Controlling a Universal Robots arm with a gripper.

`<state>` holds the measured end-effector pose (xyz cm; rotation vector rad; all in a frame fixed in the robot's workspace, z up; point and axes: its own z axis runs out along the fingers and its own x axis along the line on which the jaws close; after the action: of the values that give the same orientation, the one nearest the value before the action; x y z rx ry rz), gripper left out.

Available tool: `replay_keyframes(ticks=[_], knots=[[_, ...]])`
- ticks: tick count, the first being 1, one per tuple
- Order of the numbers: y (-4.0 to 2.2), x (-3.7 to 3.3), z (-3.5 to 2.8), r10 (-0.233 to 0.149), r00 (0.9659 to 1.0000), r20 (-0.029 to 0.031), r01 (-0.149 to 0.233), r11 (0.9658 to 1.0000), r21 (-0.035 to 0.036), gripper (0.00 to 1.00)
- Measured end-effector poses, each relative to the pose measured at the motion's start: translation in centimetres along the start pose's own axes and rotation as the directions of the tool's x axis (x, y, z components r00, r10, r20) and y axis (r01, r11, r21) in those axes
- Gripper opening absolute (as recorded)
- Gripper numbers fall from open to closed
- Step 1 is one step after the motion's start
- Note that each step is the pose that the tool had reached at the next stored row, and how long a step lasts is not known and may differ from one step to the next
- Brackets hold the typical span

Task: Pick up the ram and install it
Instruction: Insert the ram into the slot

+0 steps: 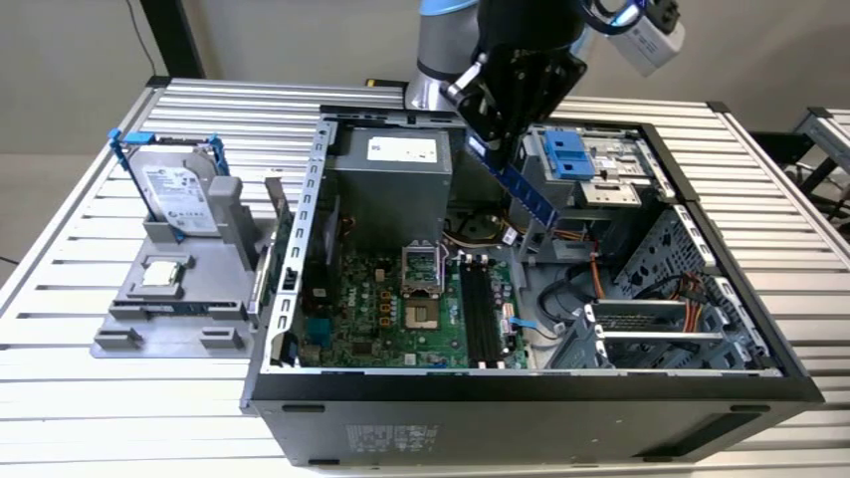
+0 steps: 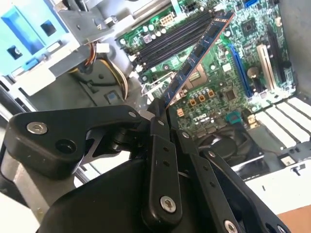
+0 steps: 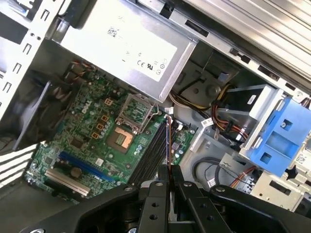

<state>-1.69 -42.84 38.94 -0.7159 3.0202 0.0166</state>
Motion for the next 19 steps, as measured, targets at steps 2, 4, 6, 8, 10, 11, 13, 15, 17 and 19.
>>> replay_keyframes(ticks=[2,4,6,8,10,11,13,15,17,19], knots=[[0.0,0.0,0.0,0.028,0.9996,0.0,-0.028,0.9996,0.0011,0.0],[0.0,0.0,0.0,0.057,0.9984,0.0002,-0.057,0.9984,0.0022,0.0],[0.0,0.0,0.0,0.084,0.9964,0.0003,-0.084,0.9964,0.0033,0.0],[0.0,0.0,0.0,0.113,0.9936,0.0004,-0.113,0.9936,0.0045,0.0],[0.0,0.0,0.0,0.14,0.9901,0.0006,-0.14,0.9901,0.0055,0.0],[0.0,0.0,0.0,0.154,0.9881,0.0007,-0.154,0.988,0.006,0.0],[0.0,0.0,0.0,0.18,0.9837,0.0009,-0.18,0.9836,0.007,0.0],[0.0,0.0,0.0,0.204,0.979,0.0011,-0.204,0.9789,0.0079,0.0],[0.0,0.0,0.0,0.226,0.9741,0.0014,-0.226,0.9741,0.0088,0.0],[0.0,0.0,0.0,0.233,0.9725,0.0015,-0.233,0.9724,0.0091,0.0]])
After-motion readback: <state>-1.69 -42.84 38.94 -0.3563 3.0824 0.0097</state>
